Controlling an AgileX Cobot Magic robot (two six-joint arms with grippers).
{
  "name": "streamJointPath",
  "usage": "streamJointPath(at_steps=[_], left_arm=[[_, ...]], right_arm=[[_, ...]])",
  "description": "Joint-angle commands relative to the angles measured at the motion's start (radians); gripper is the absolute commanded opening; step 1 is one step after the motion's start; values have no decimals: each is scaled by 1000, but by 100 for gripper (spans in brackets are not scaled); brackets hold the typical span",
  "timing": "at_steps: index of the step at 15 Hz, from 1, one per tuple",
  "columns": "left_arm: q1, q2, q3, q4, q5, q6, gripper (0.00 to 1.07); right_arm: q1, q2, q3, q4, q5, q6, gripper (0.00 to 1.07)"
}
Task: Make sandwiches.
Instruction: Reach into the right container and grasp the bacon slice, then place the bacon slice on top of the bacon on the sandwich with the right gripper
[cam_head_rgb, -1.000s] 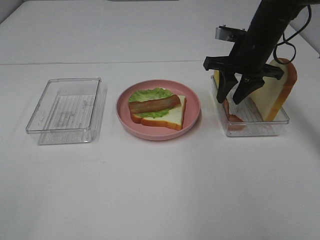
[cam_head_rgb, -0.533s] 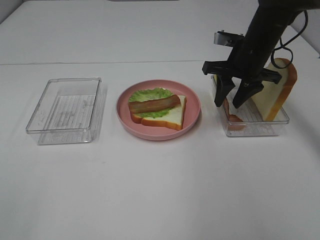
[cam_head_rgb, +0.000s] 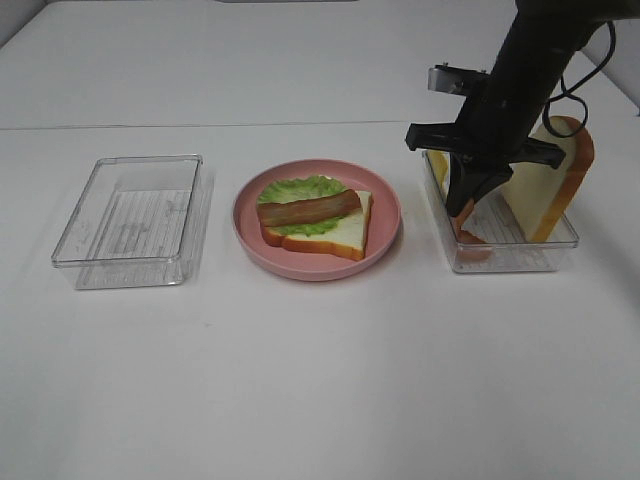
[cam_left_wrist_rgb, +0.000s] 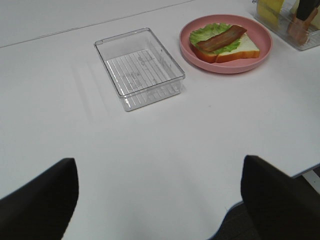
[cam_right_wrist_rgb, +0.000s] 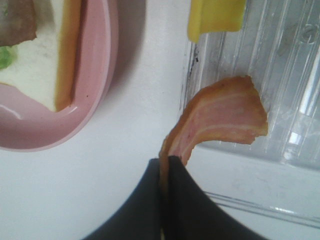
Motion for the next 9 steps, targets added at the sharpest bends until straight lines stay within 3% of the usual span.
streamJointPath(at_steps=[1,3,7,9], left_arm=[[0,-21,5,-5,-10,-7,84],[0,-21,5,-5,-10,-7,84],[0,-21,5,-5,-10,-6,84],[0,-21,5,-5,-10,-6,84]], right_arm=[[0,-77,-4,-2,19,-15,0],[0,-153,-4,15,18,-18,0],[0,-255,-4,180,9,-95,0],[8,-250,-3,386,-7,-190,0]])
